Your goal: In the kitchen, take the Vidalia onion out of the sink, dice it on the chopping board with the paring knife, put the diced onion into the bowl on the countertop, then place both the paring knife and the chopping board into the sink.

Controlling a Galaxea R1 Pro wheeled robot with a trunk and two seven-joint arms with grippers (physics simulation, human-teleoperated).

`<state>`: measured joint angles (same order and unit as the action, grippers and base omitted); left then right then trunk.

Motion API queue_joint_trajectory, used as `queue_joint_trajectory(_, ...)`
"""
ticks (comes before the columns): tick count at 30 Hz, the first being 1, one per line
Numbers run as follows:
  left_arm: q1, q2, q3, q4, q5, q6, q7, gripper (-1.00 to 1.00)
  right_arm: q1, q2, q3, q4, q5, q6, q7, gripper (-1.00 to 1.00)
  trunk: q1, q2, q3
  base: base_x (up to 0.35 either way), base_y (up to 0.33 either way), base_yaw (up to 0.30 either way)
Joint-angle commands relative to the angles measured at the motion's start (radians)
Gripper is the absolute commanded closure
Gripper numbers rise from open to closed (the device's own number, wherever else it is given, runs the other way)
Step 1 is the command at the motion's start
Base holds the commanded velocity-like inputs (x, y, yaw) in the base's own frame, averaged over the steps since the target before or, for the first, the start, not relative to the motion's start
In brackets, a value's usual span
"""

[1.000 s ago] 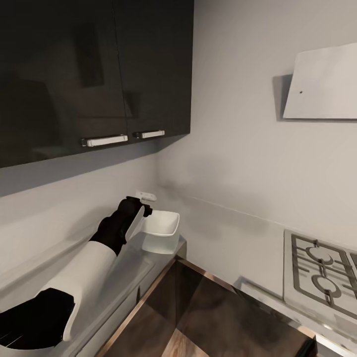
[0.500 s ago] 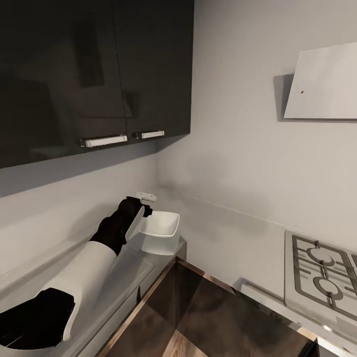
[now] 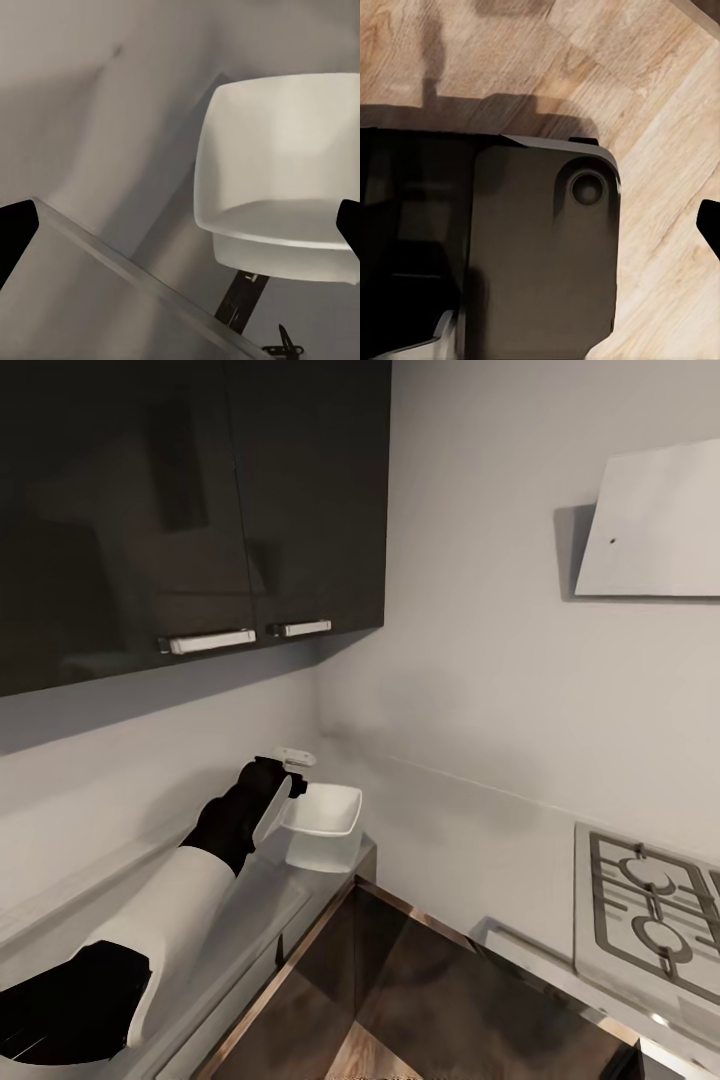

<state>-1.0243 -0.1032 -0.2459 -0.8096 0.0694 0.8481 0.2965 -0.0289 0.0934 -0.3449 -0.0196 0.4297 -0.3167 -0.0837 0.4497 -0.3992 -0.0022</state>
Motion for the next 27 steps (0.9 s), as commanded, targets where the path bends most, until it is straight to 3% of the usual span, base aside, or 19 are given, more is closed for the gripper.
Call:
queue_joint_trajectory(1, 0.000, 0.000, -0.003, 0.000, 0.007, 0.003, 0.007, -1.00, 0.000, 0.000, -0.006, 0.001, 0.011, -0.002, -0.005, -1.00, 0.000, -0.001, -0.002, 0.000, 0.000, 0.000)
queue_joint_trajectory(27, 0.000, 0.000, -0.003, 0.012, 0.007, 0.003, 0.007, -1.00, 0.000, 0.000, -0.006, 0.001, 0.011, -0.002, -0.005, -1.00, 0.000, -0.001, -0.023, 0.020, 0.000, 0.000)
